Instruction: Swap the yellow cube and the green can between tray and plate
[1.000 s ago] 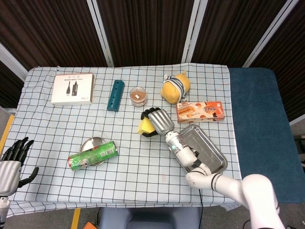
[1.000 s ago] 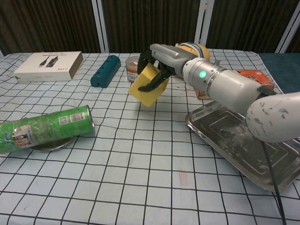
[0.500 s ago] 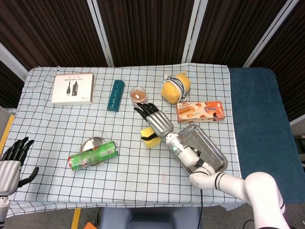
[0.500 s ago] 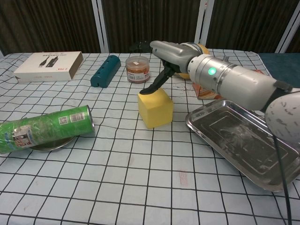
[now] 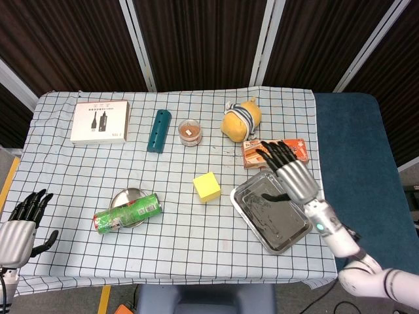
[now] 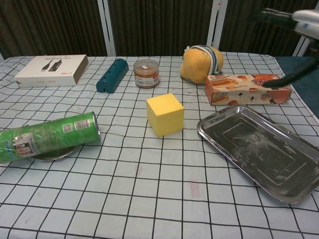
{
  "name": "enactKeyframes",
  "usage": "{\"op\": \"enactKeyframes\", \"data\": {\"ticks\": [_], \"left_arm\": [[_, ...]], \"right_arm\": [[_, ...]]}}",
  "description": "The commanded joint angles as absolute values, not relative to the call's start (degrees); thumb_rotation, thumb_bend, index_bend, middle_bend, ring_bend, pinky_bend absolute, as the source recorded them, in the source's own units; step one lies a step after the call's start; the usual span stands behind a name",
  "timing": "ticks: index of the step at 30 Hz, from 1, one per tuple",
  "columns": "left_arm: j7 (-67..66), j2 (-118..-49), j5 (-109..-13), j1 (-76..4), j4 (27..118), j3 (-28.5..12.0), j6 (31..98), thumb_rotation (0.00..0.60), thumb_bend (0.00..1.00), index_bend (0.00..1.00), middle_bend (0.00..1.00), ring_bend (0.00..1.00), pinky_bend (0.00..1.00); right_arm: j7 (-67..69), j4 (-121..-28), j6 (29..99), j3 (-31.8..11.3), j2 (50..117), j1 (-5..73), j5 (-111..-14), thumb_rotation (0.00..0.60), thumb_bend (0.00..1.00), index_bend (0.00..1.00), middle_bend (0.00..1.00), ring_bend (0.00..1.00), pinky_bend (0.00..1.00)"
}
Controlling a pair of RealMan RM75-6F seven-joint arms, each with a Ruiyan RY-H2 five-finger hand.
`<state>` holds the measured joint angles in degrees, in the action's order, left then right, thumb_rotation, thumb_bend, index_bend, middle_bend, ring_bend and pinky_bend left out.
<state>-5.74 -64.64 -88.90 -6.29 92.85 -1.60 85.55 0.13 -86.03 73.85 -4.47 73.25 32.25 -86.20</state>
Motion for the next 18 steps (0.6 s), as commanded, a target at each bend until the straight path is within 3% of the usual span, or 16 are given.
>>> {"op": "enactKeyframes", "data": {"ticks": [1, 9, 18], "left_arm": [[-6.9, -65.0, -89.5, -6.6, 93.5, -1.2, 85.0, 0.600, 0.35, 0.00, 0.03, 0.00, 0.17], [-10.2, -66.3, -90.7, -8.2, 97.4, -1.2, 83.3, 0.600, 0.35, 0.00, 0.02, 0.00, 0.16], [-16.5, -68.4, -89.8, -12.4, 103.7, -2.0, 77.0, 0.600, 0.36, 0.00, 0.00, 0.00, 0.15]], "right_arm": [[-0.1, -89.9, 79.9, 0.4, 68.2, 24.2, -85.7, 0.600, 0.12, 0.00, 0.00, 0.00, 0.11], [6.6, -88.6, 83.9, 2.0, 66.4, 16.7, -83.4, 0.600, 0.06, 0.00, 0.00, 0.00, 0.09], [8.4, -87.8, 90.5, 1.8, 67.6, 12.2, -88.2, 0.600, 0.05, 0.00, 0.00, 0.00, 0.06]]}}
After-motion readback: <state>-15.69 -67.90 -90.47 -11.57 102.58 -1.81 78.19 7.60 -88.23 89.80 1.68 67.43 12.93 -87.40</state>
